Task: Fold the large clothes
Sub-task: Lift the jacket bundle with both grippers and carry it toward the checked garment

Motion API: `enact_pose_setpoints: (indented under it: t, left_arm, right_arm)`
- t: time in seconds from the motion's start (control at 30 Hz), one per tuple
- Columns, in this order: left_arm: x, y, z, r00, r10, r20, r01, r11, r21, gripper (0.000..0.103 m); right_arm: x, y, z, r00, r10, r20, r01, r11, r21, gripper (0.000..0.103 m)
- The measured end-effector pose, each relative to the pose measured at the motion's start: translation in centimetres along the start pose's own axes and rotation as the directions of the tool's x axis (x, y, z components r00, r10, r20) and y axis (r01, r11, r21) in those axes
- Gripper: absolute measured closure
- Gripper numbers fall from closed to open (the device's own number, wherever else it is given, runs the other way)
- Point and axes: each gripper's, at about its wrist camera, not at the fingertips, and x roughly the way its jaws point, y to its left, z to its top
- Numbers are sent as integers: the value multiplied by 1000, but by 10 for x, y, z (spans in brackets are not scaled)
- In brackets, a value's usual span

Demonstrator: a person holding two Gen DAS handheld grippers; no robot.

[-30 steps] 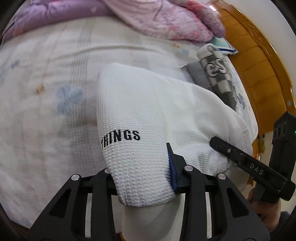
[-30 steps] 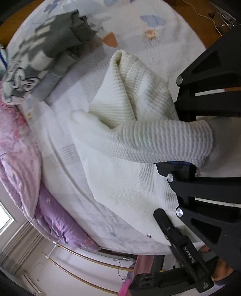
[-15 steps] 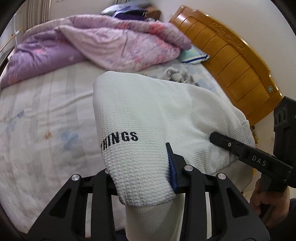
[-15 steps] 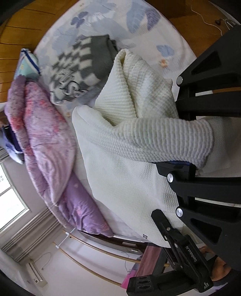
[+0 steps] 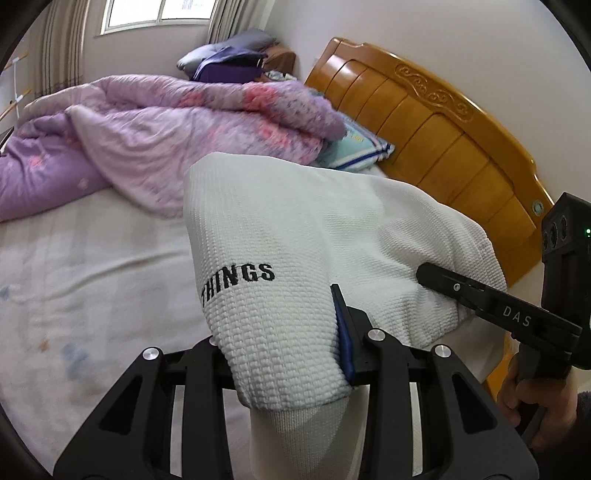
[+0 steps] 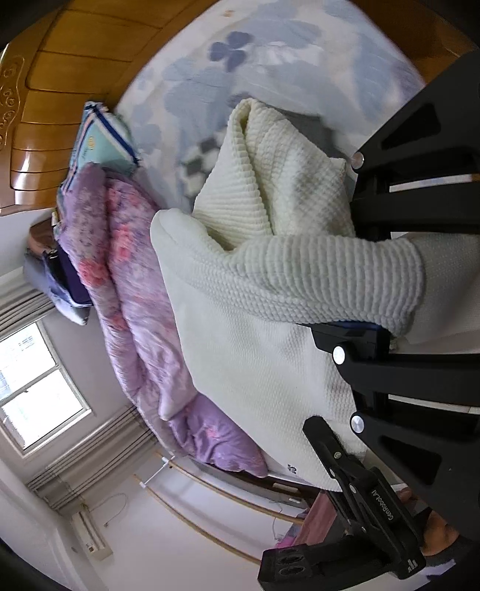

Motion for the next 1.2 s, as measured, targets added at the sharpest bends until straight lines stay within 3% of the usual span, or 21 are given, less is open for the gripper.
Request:
enact_pose_setpoints:
  t: [0.2,0.37,0.5,0.6,0.7,0.8,0.87,0.93,1.03,1.13,1.2]
  left_arm:
    - [90,-66,55,999,26,38,-24,998,-53,69]
    - [150,-88,71,996,78,47,-76,996,-40,69]
    - [201,-83,54,994,106,0,-106,993,-43,69]
    - [231,-74,29,988,139,-70,-143,988,-58,69]
    - [242,-81,4,978,196,-74,-195,981,20,68]
    - [257,-75,-12,977,185,-109,-189,982,-20,65]
    - [262,-71,-22,974,194,-117,-198,980,-31,59]
    - [266,-67,-31,969,208,-132,-216,975,-45,51]
    - [270,-60,-36,952,246,-180,-261,963,-63,25]
    - [265,-56,-38,947,242,-212,-259,964,-58,22]
    - [255,-54,-38,948,227,-221,-245,968,-54,21]
  right_arm:
    - [24,-93,76,1000,31,3,-30,999,-24,83]
    - [65,-150,101,997,73,-28,-72,997,11,83]
    - [106,-187,90,992,93,-89,-87,994,69,83]
    - [141,-206,67,978,86,-189,-68,993,98,83]
    - [160,-220,45,967,80,-240,-50,990,131,83]
    - [169,-234,35,960,90,-266,-44,984,173,82]
    - [179,-243,26,944,111,-311,-44,976,214,80]
    - [186,-250,22,929,107,-355,-20,971,240,71]
    - [193,-259,17,907,64,-417,56,962,269,55]
    - [186,-266,15,894,11,-449,131,950,283,45]
    - [175,-265,17,884,-77,-461,206,950,236,39]
